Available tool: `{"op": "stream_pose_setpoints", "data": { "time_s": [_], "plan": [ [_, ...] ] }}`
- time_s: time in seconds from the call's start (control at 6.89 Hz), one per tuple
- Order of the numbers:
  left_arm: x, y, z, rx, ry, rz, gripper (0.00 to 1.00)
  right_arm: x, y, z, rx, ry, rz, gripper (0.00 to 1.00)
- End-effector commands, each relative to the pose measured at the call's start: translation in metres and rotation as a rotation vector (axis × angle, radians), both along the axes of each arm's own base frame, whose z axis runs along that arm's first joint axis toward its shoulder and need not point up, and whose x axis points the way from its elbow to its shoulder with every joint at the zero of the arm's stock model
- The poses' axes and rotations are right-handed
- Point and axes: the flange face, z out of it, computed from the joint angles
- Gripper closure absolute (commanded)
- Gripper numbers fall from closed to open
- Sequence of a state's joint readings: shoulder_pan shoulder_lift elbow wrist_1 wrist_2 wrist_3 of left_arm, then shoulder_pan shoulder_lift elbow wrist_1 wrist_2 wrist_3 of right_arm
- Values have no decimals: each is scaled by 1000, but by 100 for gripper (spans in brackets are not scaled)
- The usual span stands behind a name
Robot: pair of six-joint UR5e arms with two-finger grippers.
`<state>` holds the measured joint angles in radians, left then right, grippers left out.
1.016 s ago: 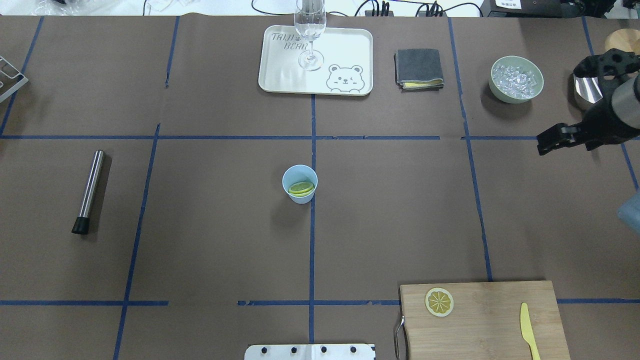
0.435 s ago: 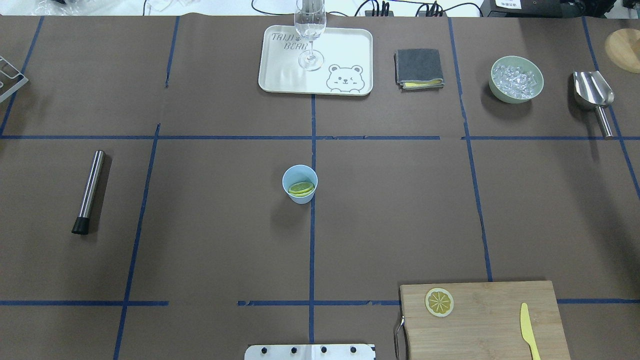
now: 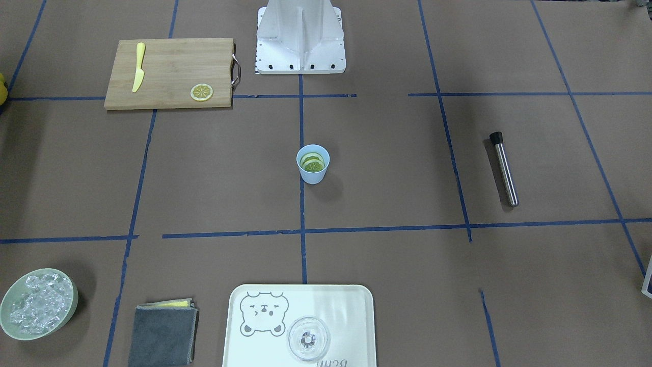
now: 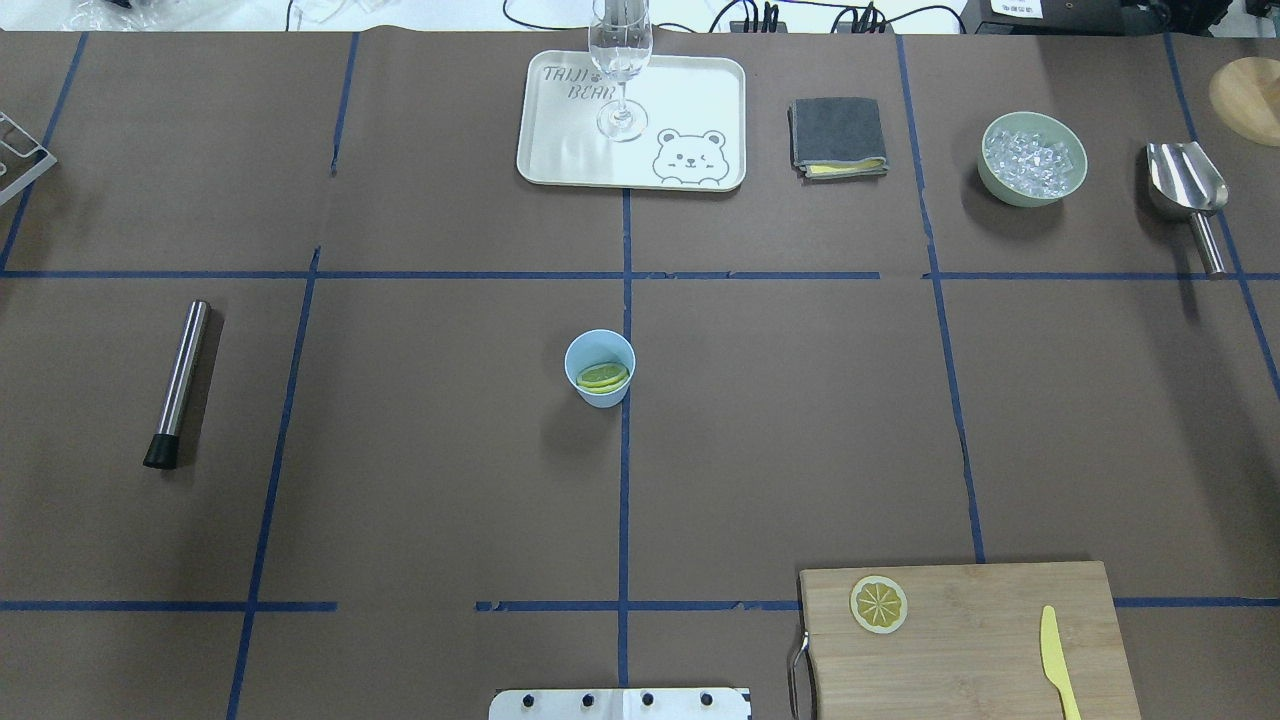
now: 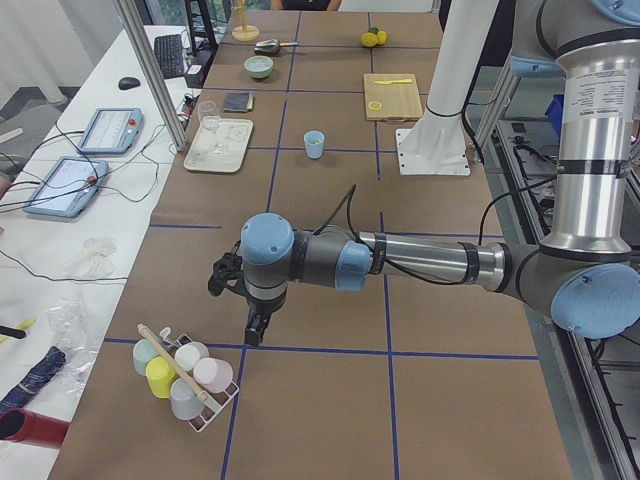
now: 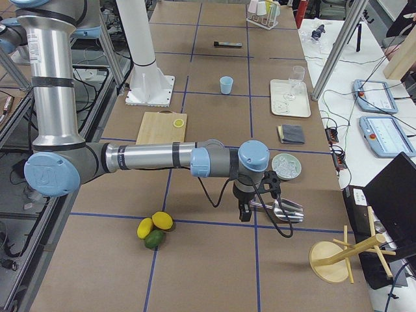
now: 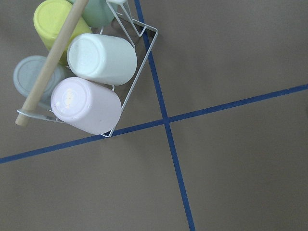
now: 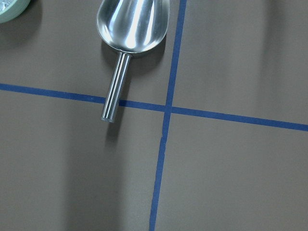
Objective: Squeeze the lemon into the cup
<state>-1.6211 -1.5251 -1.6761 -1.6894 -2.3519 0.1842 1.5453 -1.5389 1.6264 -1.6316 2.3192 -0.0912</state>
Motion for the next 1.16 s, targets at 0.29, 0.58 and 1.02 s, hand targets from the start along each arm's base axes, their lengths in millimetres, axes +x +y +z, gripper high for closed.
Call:
{"op": "stream_pose_setpoints", "data": {
  "time_s": [0.29,0.58,1.02],
  "plan": [
    [15,-8,10,68,-16,29,0,-18,-5,-3,9,2,-26,0],
    [15,-2,12,56,-20,28,0,-18,-6,-4,22,3,-25,0],
    [16,3,27,-112,-8,30,0,-19,-2,-1,13,-1,-25,0]
  ]
}}
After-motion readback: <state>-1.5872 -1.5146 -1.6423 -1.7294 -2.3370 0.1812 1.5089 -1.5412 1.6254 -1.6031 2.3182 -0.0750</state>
